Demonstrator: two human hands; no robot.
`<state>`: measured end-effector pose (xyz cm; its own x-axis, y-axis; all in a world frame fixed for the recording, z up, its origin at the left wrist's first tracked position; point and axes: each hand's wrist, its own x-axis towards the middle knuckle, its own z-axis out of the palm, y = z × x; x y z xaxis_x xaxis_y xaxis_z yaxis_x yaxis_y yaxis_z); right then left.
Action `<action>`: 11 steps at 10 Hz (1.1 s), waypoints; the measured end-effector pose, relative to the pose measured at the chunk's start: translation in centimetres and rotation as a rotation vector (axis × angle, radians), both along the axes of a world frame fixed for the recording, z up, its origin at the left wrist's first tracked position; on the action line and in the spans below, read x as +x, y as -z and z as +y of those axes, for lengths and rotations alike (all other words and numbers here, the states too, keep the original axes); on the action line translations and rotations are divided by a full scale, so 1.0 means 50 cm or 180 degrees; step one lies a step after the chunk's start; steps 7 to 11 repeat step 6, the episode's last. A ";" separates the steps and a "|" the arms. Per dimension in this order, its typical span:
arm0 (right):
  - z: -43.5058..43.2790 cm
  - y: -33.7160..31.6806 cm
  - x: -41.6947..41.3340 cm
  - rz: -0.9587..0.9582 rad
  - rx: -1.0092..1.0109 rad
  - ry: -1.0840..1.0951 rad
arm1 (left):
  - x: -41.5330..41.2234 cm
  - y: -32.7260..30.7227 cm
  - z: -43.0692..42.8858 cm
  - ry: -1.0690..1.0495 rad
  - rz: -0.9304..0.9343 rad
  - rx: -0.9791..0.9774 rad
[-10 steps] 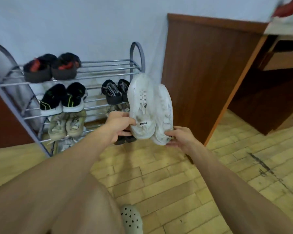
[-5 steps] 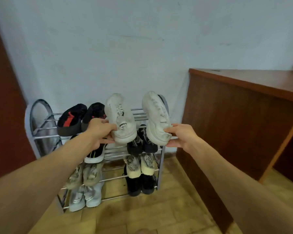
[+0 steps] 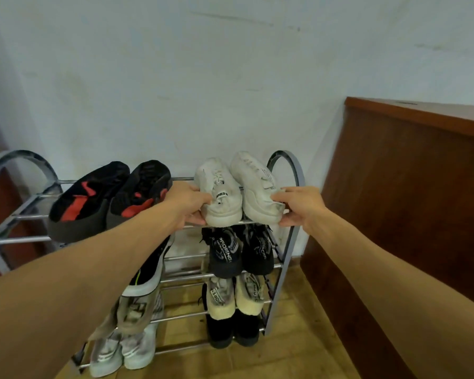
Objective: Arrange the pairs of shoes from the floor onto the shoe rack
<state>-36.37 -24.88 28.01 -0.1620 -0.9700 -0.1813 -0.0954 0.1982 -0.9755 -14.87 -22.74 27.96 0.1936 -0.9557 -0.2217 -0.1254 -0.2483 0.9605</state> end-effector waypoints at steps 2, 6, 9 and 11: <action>-0.019 0.028 0.010 0.0491 -0.0105 0.0040 | -0.003 0.034 -0.043 -0.0093 -0.0370 -0.0159; 0.074 0.023 0.016 0.1211 -0.0086 -0.0383 | 0.020 -0.013 0.069 0.0305 -0.1181 -0.0311; 0.074 0.023 0.016 0.1211 -0.0086 -0.0383 | 0.020 -0.013 0.069 0.0305 -0.1181 -0.0311; 0.074 0.023 0.016 0.1211 -0.0086 -0.0383 | 0.020 -0.013 0.069 0.0305 -0.1181 -0.0311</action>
